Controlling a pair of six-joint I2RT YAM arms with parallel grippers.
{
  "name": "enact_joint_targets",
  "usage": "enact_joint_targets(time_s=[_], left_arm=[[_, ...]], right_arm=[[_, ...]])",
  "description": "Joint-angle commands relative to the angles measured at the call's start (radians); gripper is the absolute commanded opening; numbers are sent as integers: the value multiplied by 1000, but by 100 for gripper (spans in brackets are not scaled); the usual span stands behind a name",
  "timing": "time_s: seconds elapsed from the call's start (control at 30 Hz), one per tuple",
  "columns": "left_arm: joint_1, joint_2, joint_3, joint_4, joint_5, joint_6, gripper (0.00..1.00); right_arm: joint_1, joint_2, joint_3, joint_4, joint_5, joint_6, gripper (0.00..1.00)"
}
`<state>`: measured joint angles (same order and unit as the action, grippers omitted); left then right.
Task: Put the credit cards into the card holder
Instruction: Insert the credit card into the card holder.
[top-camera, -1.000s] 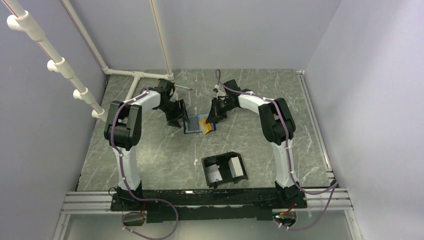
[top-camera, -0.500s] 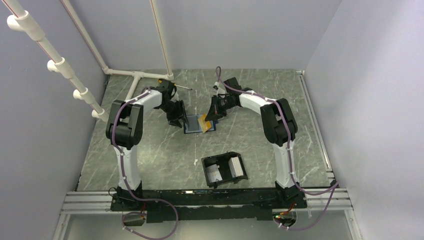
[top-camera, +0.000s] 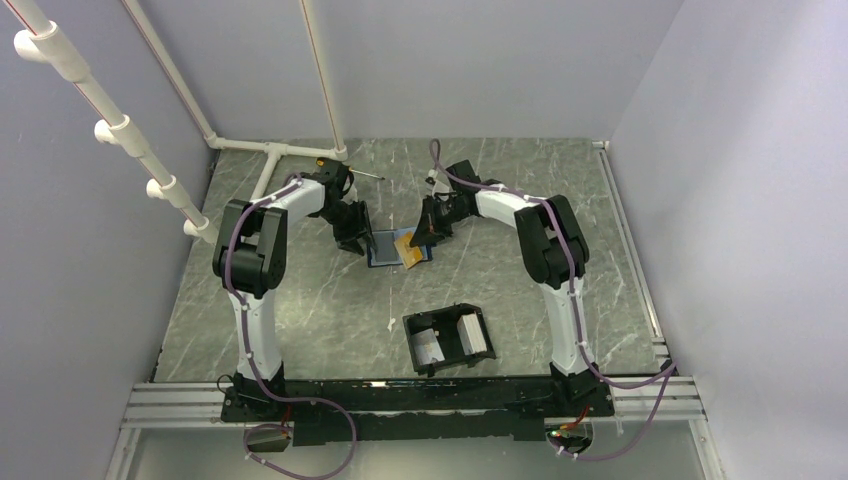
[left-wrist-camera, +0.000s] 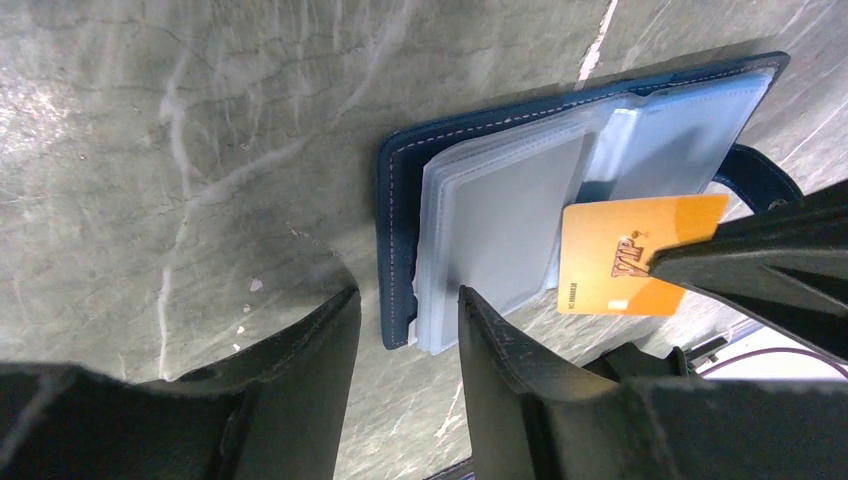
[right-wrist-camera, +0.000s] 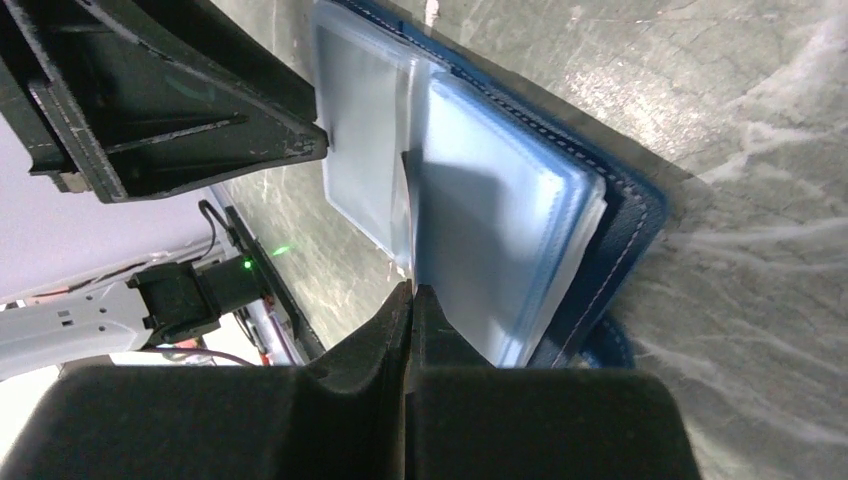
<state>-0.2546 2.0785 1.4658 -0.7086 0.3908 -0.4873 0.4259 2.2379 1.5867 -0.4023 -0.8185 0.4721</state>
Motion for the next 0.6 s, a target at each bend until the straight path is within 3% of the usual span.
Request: enact_joint_targets(time_s=[0.0, 0.57], left_arm=[[-29, 95, -38, 44, -85, 14, 47], [-32, 109, -22, 35, -84, 29, 37]], right_arm=[[1, 19, 32, 44, -22, -7, 0], [6, 68, 22, 233, -64, 66, 0]])
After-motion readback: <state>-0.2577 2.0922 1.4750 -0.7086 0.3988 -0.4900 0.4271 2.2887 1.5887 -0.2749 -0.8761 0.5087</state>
